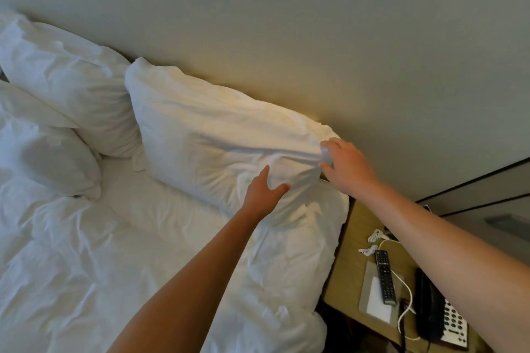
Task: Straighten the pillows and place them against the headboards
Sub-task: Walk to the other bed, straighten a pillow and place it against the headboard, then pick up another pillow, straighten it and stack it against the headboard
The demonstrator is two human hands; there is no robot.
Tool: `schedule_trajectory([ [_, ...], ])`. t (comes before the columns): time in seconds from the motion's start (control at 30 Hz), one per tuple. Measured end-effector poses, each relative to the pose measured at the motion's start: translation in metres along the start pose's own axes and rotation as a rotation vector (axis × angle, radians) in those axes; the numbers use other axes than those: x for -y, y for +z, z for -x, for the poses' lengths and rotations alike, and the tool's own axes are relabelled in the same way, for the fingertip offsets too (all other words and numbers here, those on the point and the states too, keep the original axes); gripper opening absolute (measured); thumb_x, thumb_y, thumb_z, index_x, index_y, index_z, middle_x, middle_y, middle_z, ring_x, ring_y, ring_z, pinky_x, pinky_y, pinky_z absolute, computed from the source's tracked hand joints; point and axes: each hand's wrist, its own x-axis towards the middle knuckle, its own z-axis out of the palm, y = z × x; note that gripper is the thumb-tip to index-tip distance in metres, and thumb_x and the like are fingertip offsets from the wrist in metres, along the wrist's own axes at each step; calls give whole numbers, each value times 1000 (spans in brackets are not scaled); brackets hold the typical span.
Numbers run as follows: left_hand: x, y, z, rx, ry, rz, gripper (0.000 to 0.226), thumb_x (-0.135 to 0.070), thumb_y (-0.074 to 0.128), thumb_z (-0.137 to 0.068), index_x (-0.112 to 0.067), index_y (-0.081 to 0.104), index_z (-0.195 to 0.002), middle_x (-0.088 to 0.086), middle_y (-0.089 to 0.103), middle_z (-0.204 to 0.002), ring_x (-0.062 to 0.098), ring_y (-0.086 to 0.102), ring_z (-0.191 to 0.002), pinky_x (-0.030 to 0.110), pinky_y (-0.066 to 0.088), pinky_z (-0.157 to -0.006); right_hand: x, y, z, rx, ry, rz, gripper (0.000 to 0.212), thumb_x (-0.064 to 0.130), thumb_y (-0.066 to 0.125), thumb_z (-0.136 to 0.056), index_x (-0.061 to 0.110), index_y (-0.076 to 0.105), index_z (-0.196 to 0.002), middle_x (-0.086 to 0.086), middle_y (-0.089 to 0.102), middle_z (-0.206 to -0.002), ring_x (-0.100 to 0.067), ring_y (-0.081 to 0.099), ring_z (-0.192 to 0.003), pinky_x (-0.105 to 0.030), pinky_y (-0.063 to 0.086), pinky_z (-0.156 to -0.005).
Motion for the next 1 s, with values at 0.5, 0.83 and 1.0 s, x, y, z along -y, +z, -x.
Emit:
schedule_trajectory([
  [0.5, 51, 103, 274, -443, -252, 574, 19, -38, 64, -96, -28, 72, -109, -3, 76, -100, 14, 73, -96, 46, 61, -90, -80, 53, 251, 471, -52, -560, 9, 33, 66, -102, 31, 74, -106, 11, 78, -97, 0, 72, -94, -26, 58, -85],
  [0.83, 144, 183, 494, -854, -508, 832, 17, -33, 56, -103, -25, 69, -111, -2, 77, -99, 7, 74, -91, 33, 62, -83, 28, 114, 343, 778, -525, -256, 9, 36, 65, -101, 32, 72, -97, 12, 77, -89, -3, 71, -86, -33, 59, -82],
  [1.0, 193, 228, 599, -1082, -631, 989, 18, -34, 55, -103, -26, 70, -109, -6, 77, -98, 6, 74, -92, 31, 61, -82, 128, 148, 429, 863, -783, -222, 12, 37, 62, -102, 33, 71, -95, 13, 77, -88, -5, 72, -85, -35, 60, -82],
])
